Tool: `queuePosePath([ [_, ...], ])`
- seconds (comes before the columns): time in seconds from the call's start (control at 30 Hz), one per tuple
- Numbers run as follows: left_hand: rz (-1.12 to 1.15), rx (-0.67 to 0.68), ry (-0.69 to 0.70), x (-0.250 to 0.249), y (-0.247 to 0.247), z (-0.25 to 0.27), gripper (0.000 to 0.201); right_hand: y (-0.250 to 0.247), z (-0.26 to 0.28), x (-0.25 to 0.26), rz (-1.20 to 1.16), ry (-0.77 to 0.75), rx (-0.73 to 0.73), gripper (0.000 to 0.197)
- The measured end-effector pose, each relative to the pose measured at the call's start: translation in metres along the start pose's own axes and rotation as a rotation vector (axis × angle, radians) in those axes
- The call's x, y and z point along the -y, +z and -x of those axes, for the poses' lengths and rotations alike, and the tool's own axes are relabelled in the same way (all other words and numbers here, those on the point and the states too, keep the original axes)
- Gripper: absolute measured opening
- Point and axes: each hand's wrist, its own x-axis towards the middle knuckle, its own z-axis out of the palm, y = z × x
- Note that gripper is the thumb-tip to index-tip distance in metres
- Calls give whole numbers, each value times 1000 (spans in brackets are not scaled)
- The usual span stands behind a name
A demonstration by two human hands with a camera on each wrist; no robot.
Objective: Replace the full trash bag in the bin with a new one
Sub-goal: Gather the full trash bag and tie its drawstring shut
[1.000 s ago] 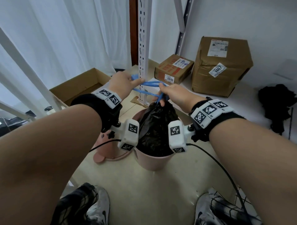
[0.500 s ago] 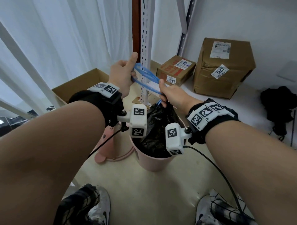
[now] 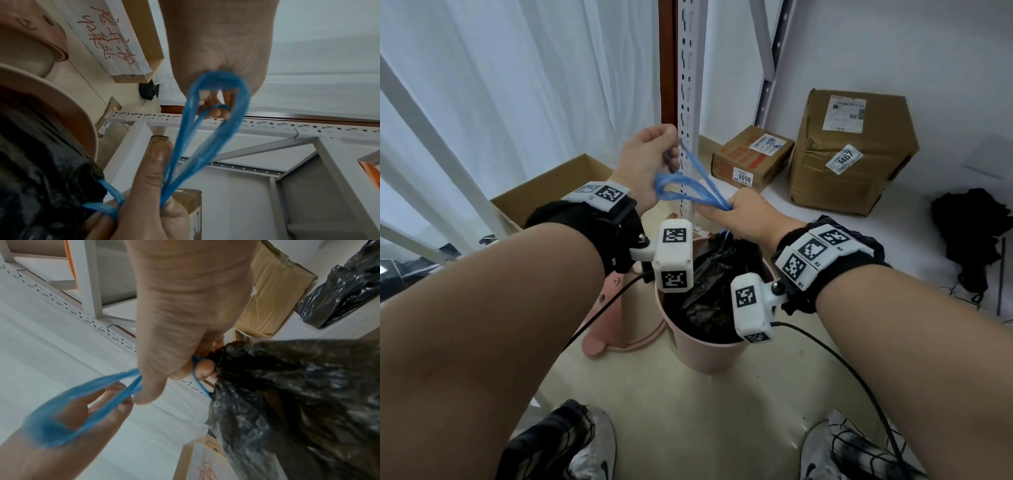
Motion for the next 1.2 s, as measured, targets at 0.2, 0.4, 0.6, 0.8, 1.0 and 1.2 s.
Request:
queuePosePath([
  [0.2, -72, -22, 22, -1, -3, 2, 14, -5, 4, -3, -200, -73, -29, 68],
  [0.4, -855, 40, 146, 4, -21, 5, 25, -14, 4, -13, -427, 72, -37, 52],
  [0.6, -1570, 398, -19, 10, -17, 13, 67, -17, -2, -10, -362, 212, 20, 58],
  [0.8, -1338, 271, 128, 18, -10, 9, 53, -15, 1, -4, -622, 373, -1, 53],
  [1.0, -497, 334, -86, 19, 7, 16, 17, -14, -3, -4, -762, 371, 52, 58],
  [1.2, -830, 446, -56, 28, 3, 19, 16, -20, 3, -11, -862, 287, 127, 20],
])
